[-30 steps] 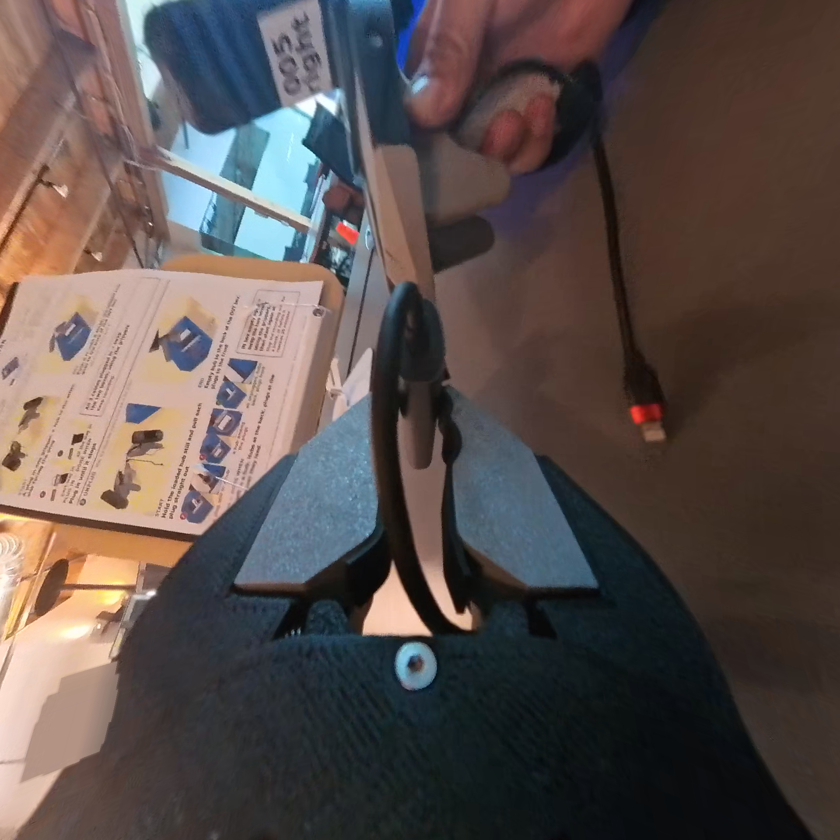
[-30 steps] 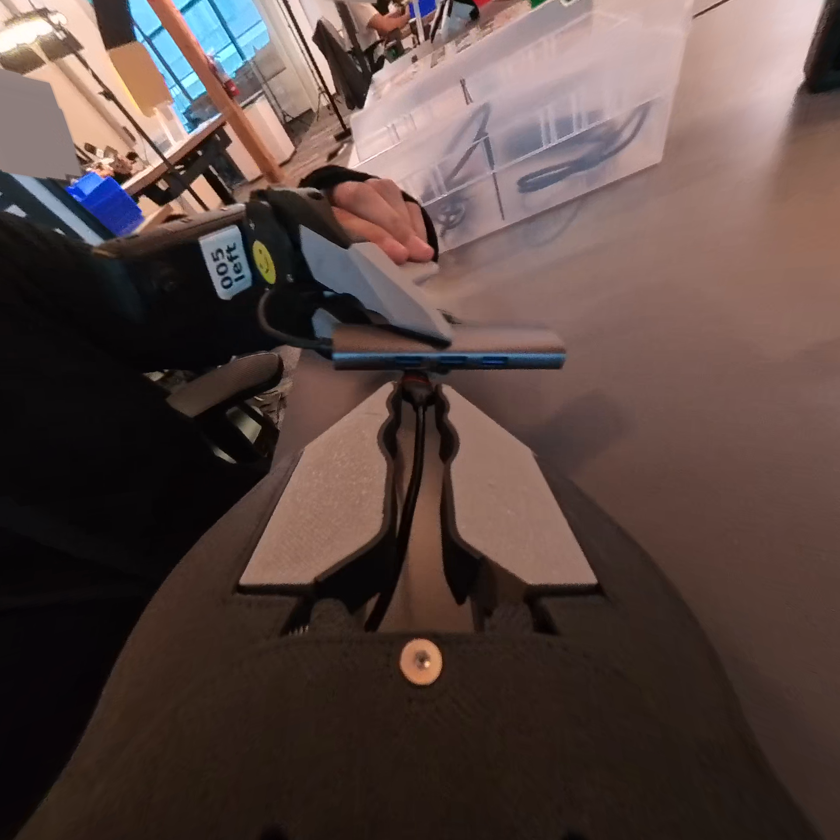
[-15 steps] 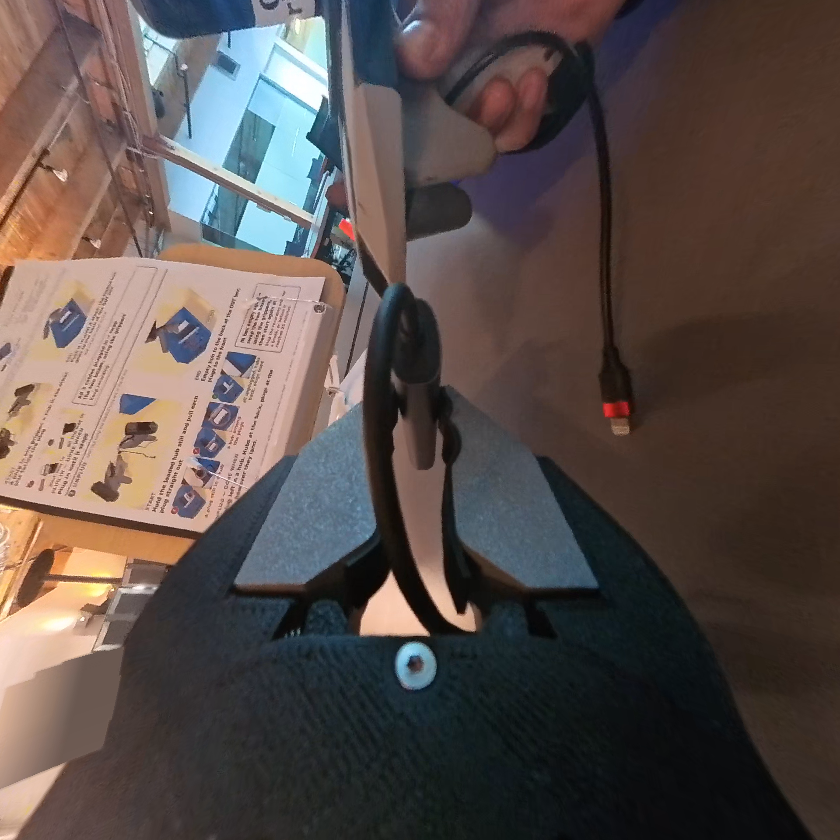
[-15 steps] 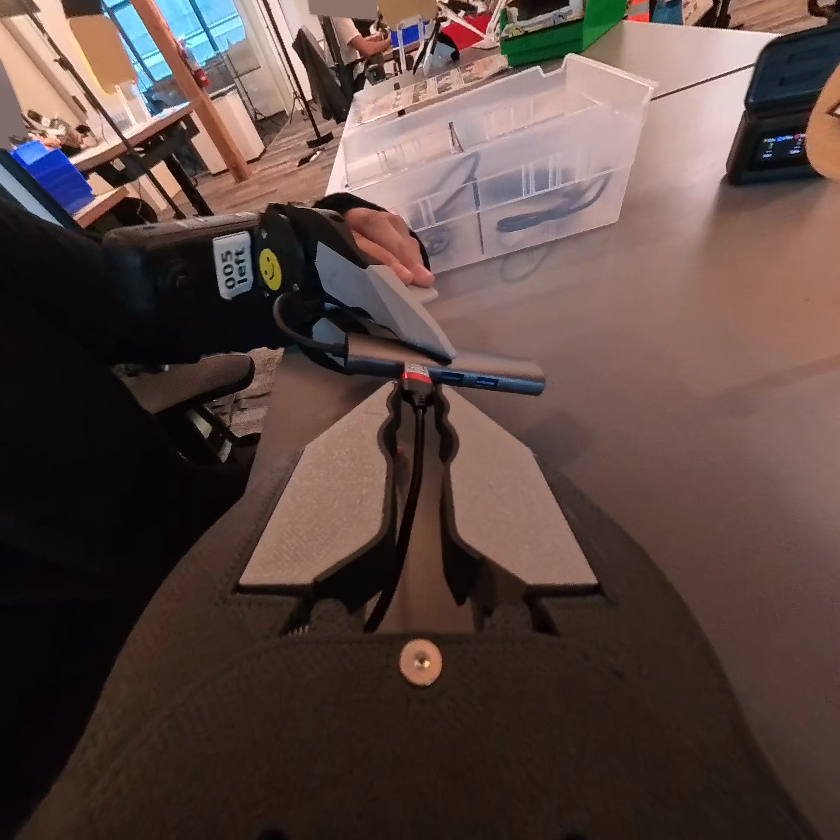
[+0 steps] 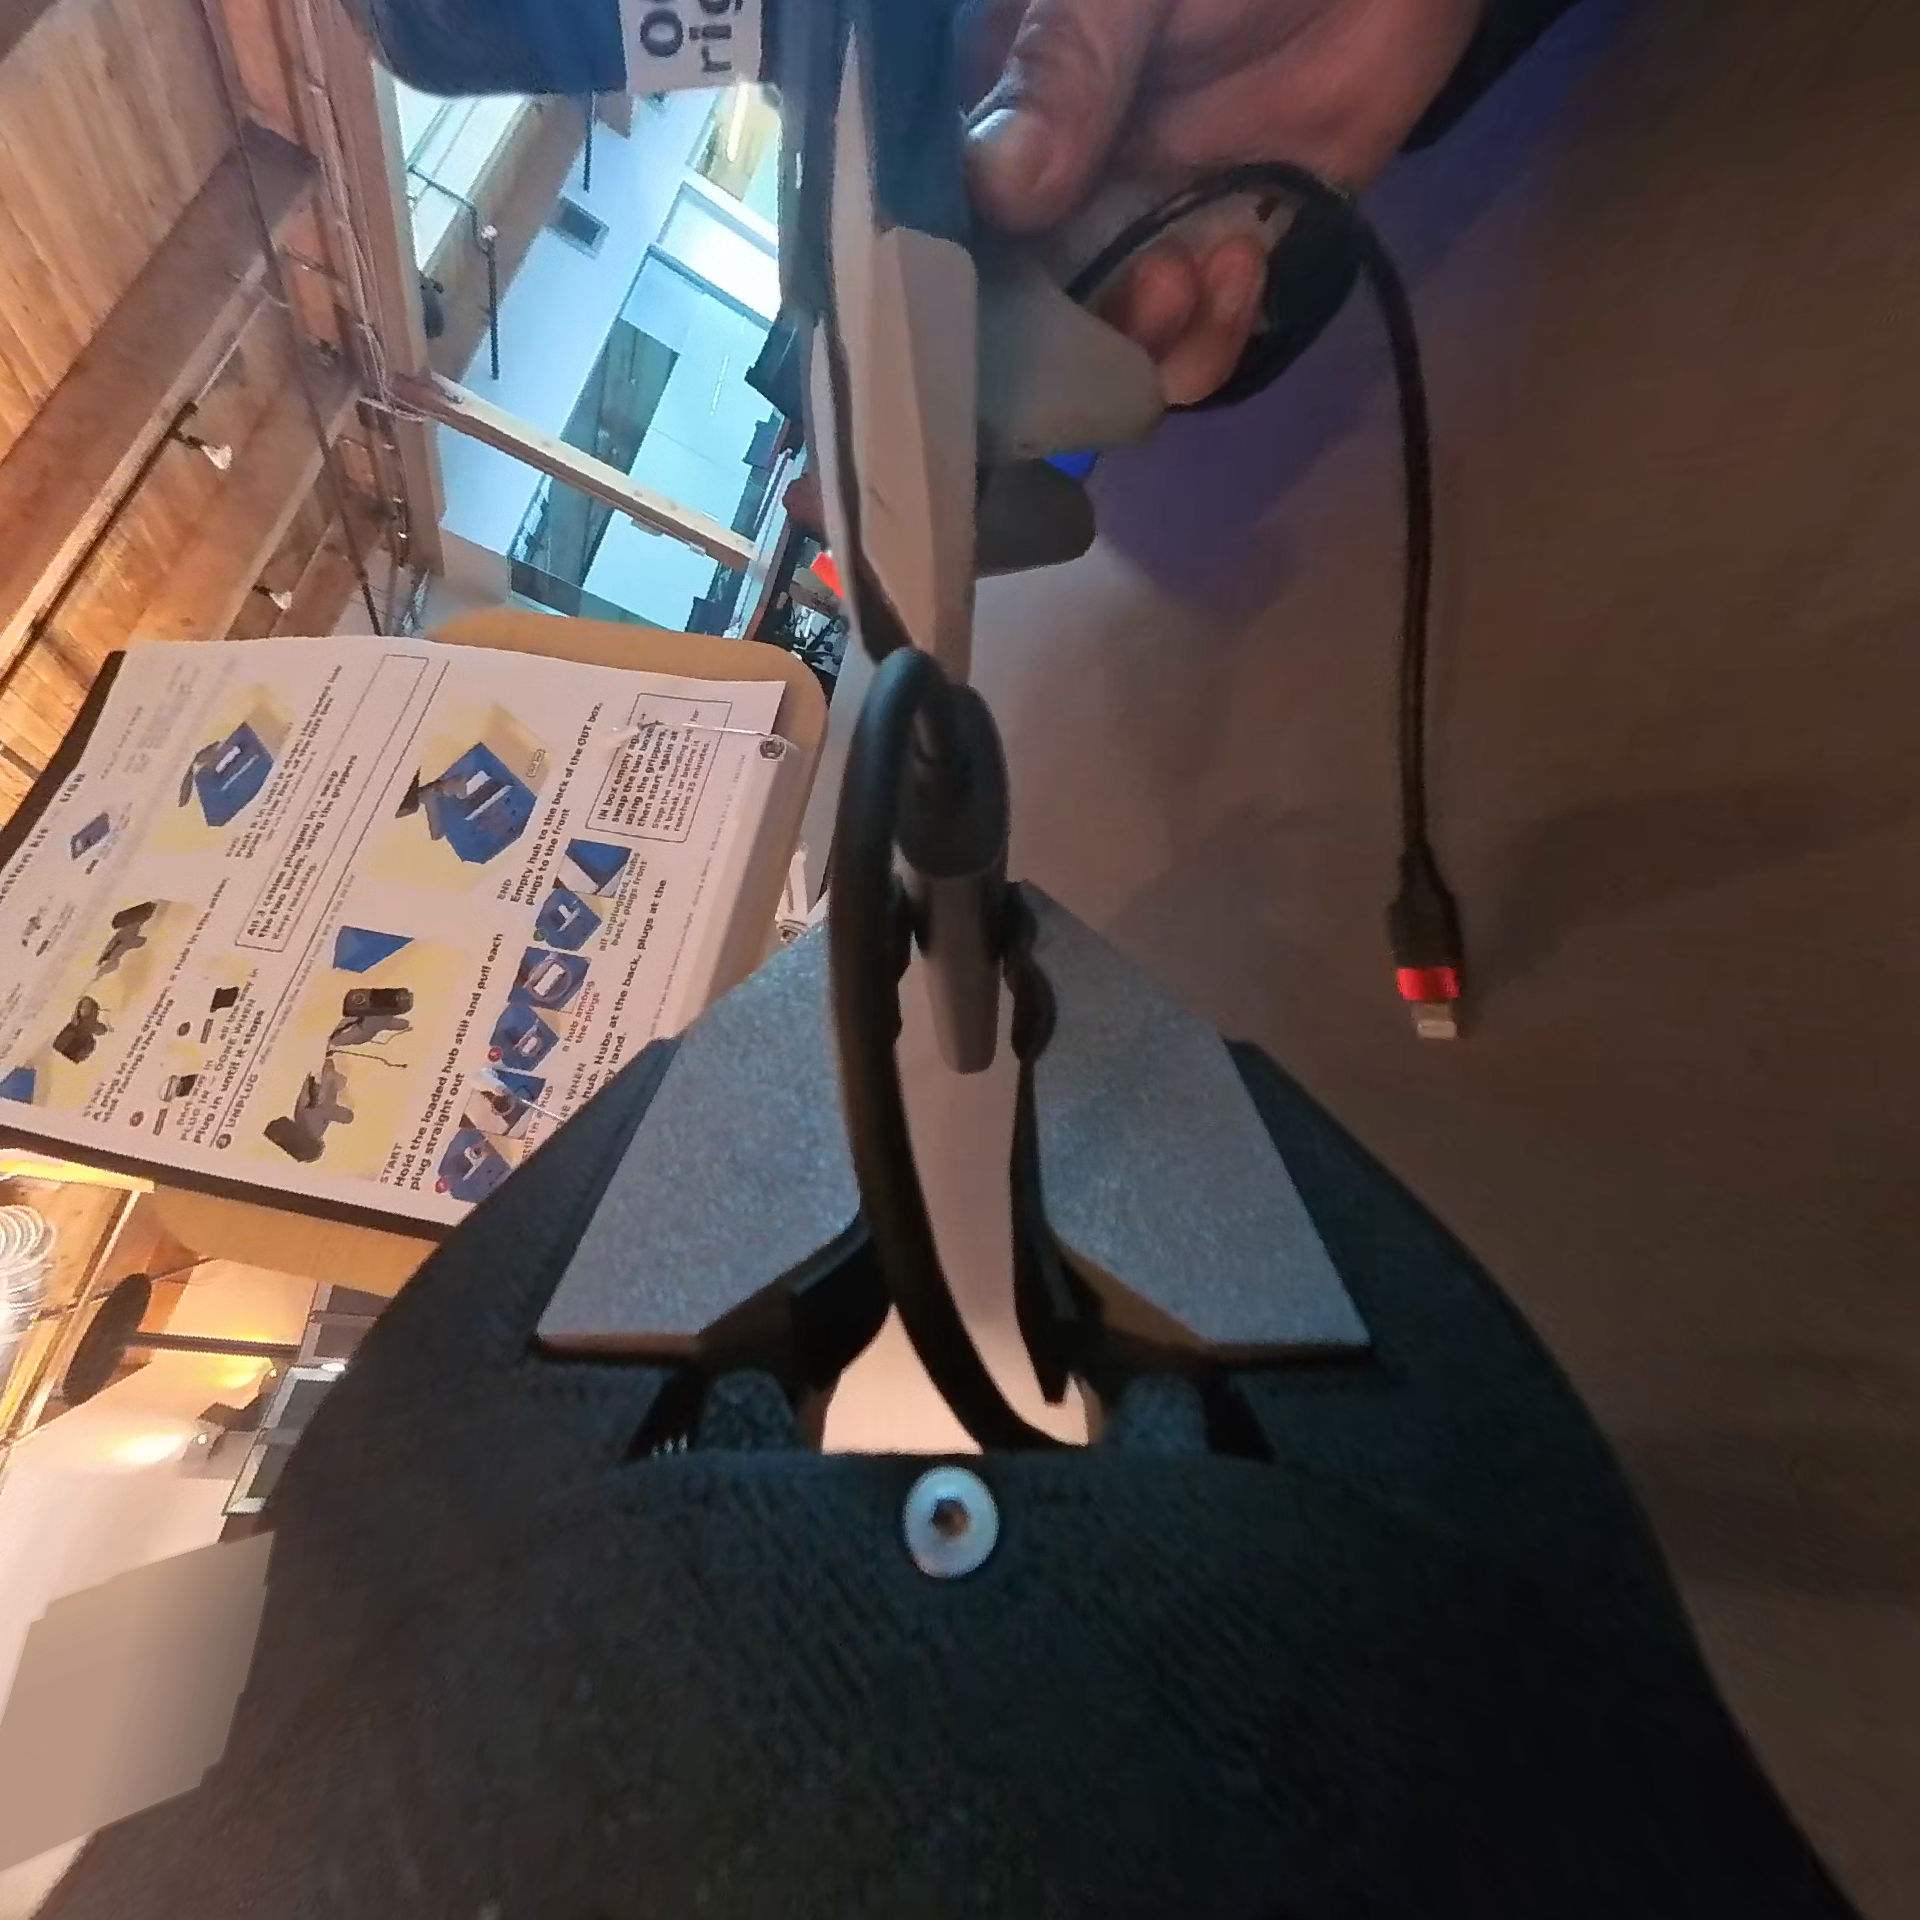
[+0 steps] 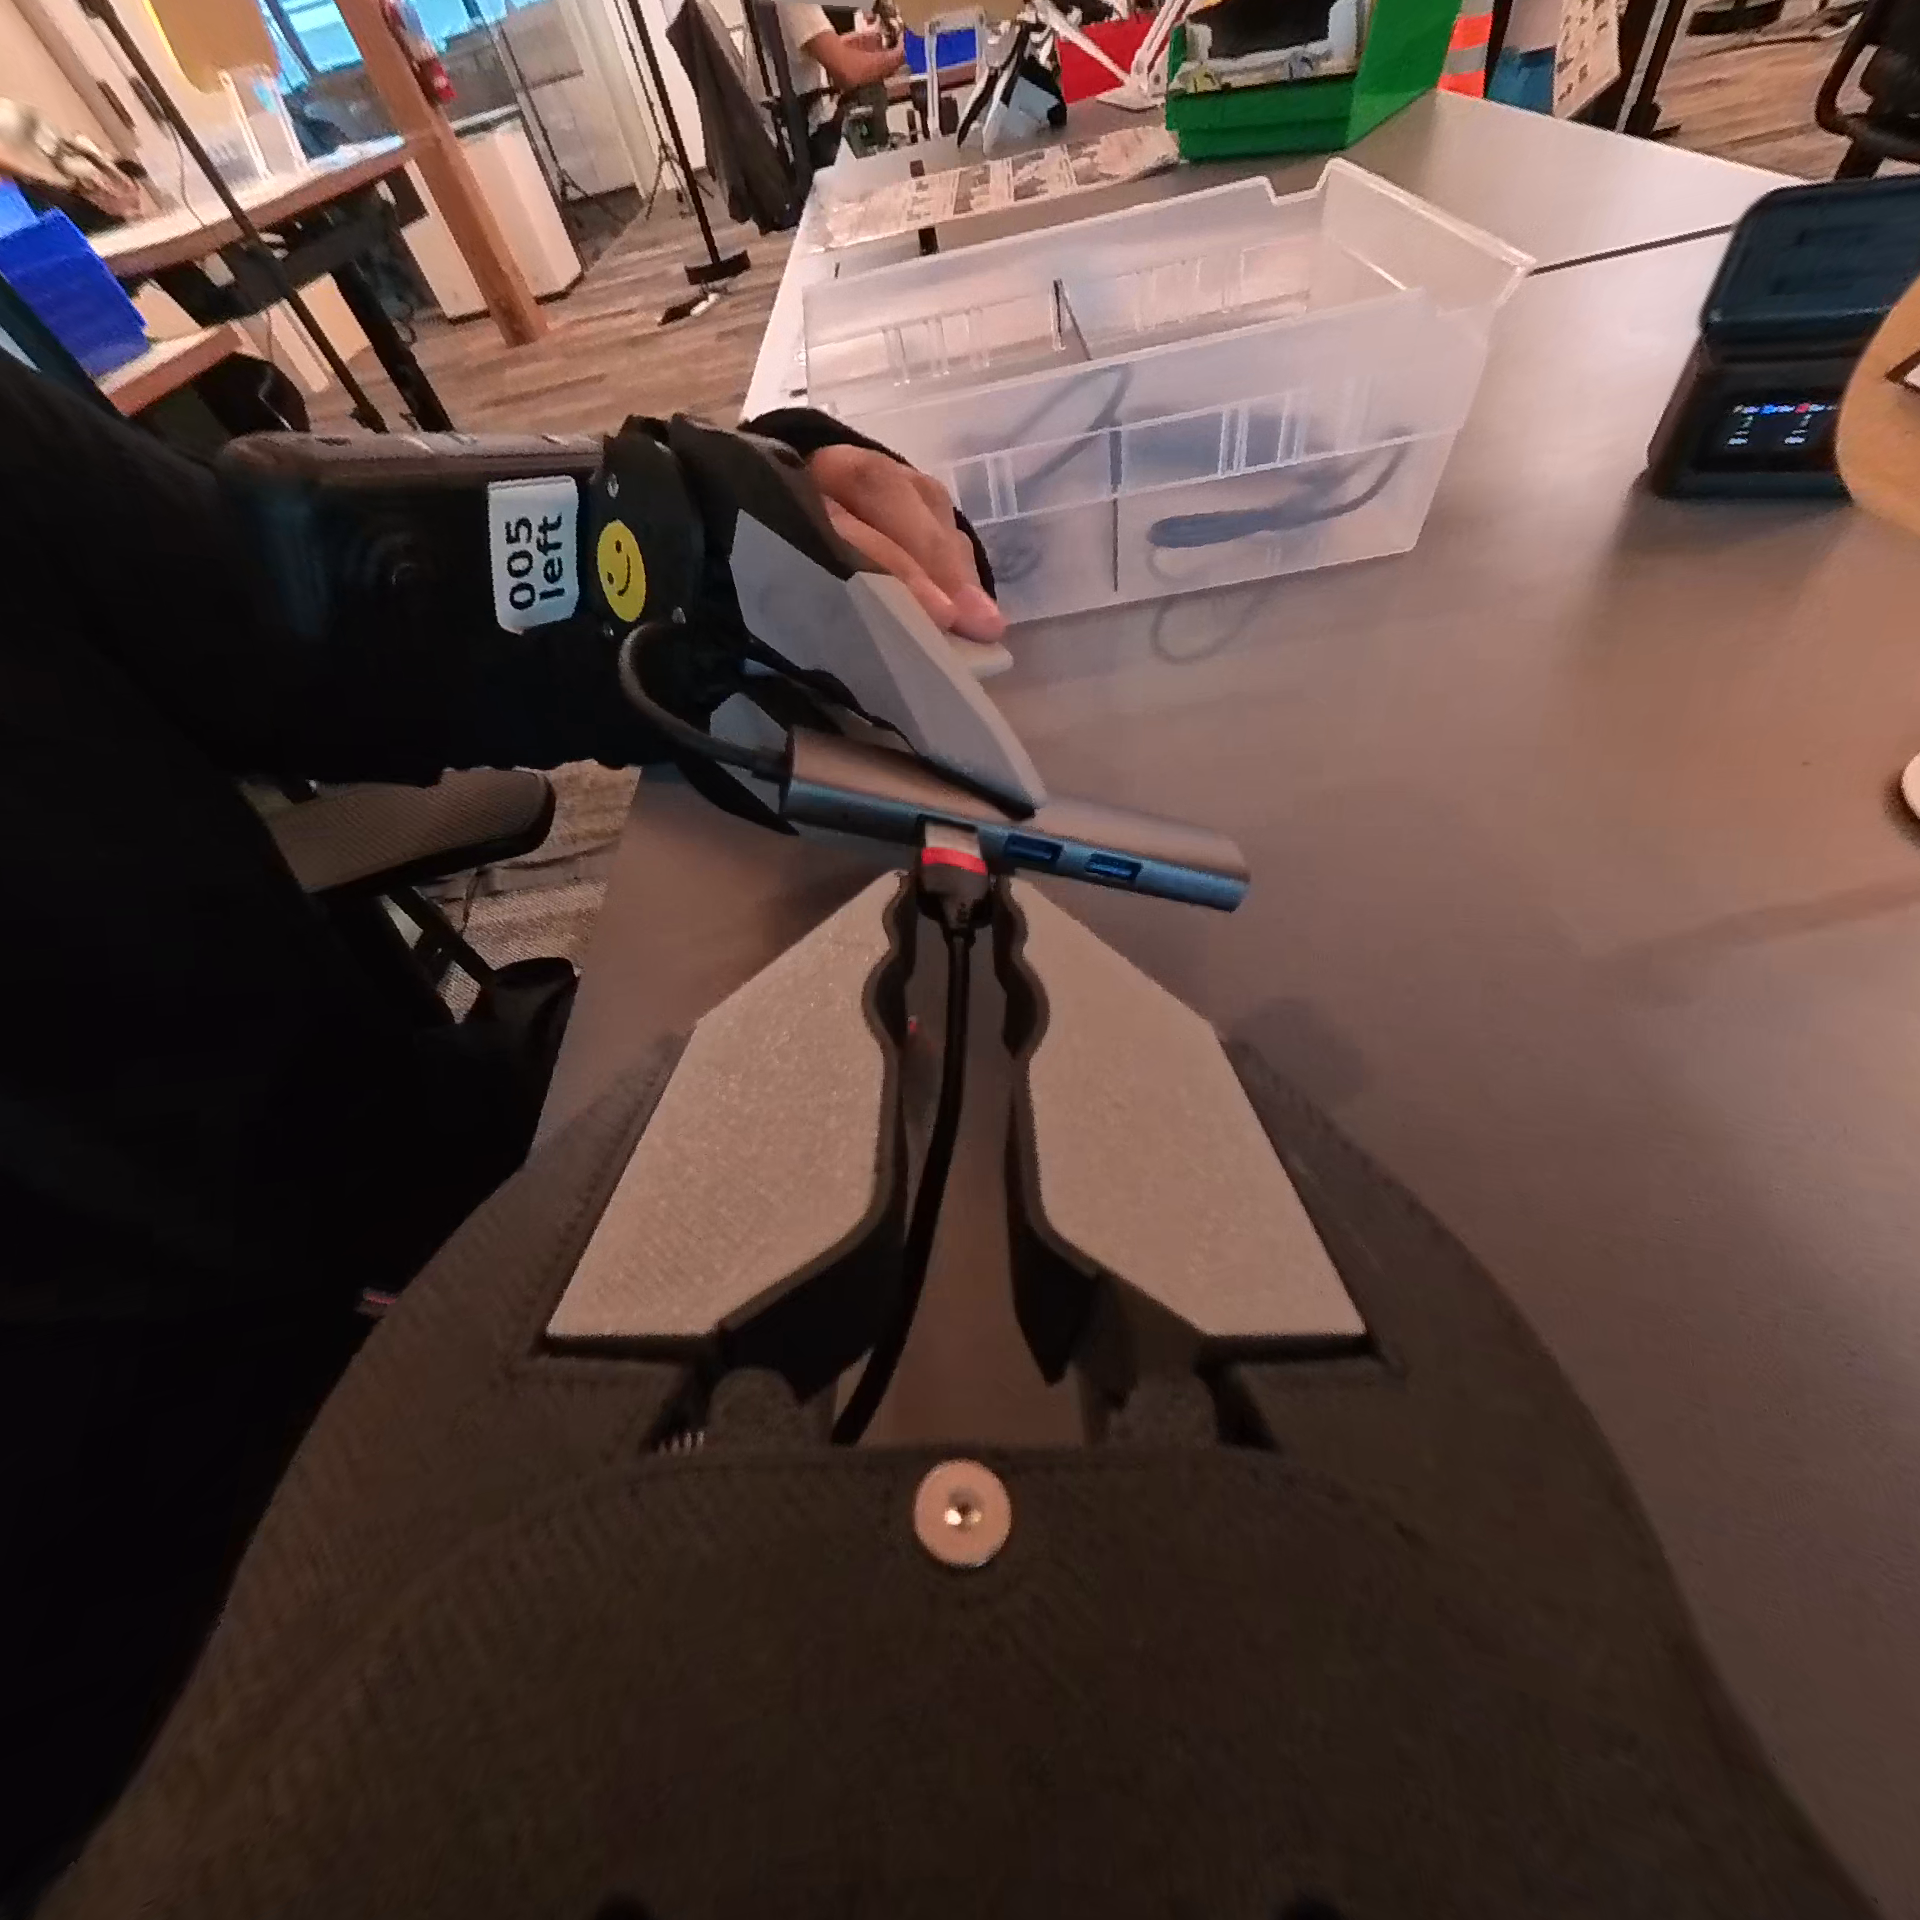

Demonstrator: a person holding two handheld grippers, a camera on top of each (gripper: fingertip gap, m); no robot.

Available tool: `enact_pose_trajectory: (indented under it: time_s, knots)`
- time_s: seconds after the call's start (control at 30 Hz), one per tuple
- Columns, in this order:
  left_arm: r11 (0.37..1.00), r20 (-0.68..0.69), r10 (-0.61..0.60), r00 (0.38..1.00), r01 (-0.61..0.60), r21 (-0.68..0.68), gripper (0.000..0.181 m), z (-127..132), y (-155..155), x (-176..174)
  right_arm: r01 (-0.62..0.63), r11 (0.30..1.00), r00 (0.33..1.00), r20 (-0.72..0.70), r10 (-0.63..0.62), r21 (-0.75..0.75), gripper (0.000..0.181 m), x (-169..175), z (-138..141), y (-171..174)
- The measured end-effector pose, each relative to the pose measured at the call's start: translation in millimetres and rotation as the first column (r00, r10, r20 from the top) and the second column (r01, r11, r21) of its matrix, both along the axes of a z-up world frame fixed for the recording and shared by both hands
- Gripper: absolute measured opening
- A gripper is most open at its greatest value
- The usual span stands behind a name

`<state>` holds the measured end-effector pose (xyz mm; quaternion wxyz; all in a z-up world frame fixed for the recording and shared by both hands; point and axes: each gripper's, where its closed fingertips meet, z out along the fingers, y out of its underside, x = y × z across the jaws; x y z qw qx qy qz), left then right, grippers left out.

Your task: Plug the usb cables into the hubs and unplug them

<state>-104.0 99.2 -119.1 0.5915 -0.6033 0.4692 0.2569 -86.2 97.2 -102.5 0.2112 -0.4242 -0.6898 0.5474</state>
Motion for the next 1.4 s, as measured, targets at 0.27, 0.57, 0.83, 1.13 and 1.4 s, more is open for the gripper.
enact_pose_trajectory:
  time_s: [0.27, 0.57, 0.83, 1.13, 1.4]
  knots:
    - [0.999, -0.04, -0.007, 0.999, 0.009, 0.038, 0.016, 3, -2, 4, -0.017, 0.999, 1.0, -0.02, 0.018, 0.027, 0.011, 3, 4, -4]
    - [0.977, -0.097, -0.083, 0.992, 0.1, 0.187, 0.016, 26, -18, 18, -0.094, 0.991, 0.984, -0.142, 0.107, 0.099, 0.011, 17, 23, -22]
    - [0.962, -0.23, -0.028, 0.973, 0.089, 0.258, 0.015, 30, -23, 22, -0.044, 0.965, 0.969, -0.222, 0.104, 0.258, 0.011, 21, 26, -29]
    - [0.952, -0.388, 0.098, 0.916, 0.027, 0.305, 0.015, 30, -23, 18, 0.027, 0.932, 0.961, -0.266, 0.076, 0.362, 0.011, 19, 20, -29]
    - [0.959, -0.427, 0.113, 0.897, 0.015, 0.284, 0.015, 25, -24, 19, -0.069, 0.967, 0.974, -0.193, 0.119, 0.246, 0.011, 21, 9, -30]
